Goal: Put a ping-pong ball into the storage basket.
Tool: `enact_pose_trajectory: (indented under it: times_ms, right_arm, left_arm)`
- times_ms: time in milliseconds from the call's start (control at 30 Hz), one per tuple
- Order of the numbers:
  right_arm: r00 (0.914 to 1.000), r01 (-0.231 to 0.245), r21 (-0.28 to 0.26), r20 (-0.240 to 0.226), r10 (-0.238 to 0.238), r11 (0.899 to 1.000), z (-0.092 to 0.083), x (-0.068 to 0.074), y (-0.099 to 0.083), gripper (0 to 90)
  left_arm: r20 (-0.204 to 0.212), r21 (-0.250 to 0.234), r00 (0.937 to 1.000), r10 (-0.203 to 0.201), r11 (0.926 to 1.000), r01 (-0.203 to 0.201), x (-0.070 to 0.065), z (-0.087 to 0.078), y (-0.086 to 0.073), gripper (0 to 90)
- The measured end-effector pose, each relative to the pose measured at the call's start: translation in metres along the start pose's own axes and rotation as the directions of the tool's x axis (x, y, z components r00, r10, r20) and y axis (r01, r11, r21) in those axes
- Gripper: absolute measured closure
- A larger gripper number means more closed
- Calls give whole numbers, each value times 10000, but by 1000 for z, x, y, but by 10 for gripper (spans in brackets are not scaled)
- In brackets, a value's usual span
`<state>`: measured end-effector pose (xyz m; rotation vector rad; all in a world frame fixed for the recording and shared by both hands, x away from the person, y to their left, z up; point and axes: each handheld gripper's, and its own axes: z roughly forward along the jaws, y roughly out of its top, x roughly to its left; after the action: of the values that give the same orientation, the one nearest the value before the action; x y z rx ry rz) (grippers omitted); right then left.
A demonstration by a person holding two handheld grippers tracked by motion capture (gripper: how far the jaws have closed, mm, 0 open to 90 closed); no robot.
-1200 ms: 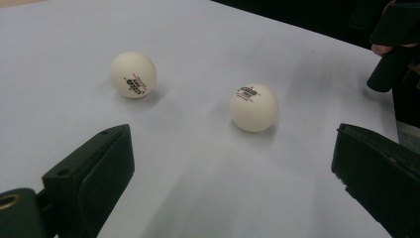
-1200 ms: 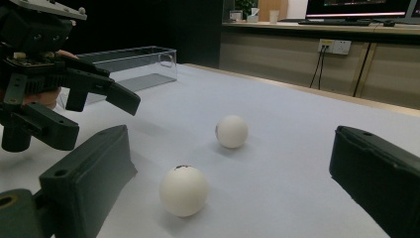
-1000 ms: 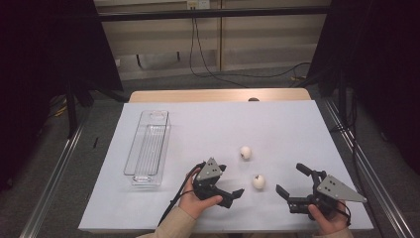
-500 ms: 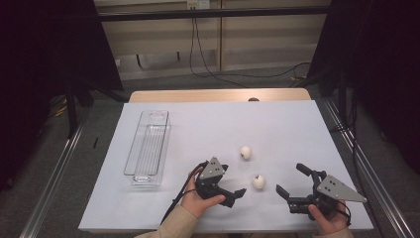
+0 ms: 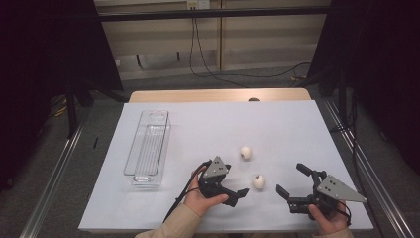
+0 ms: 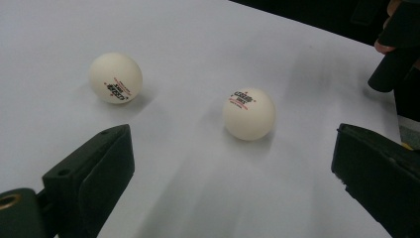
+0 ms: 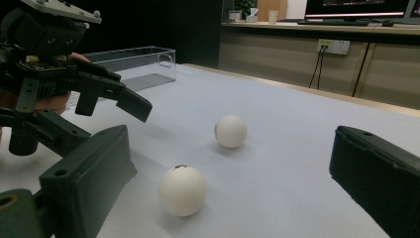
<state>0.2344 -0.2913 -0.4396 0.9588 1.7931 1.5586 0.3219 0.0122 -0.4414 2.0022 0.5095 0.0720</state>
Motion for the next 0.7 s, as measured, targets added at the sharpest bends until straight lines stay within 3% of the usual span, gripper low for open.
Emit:
enact_pose_trajectory:
  times_ms: [700]
  right_arm:
    - [10000,-7,-4,23,7,10000,0,0,0,23]
  left_arm:
    - [73,302,10000,30,9995,-32,-3,9,3,32]
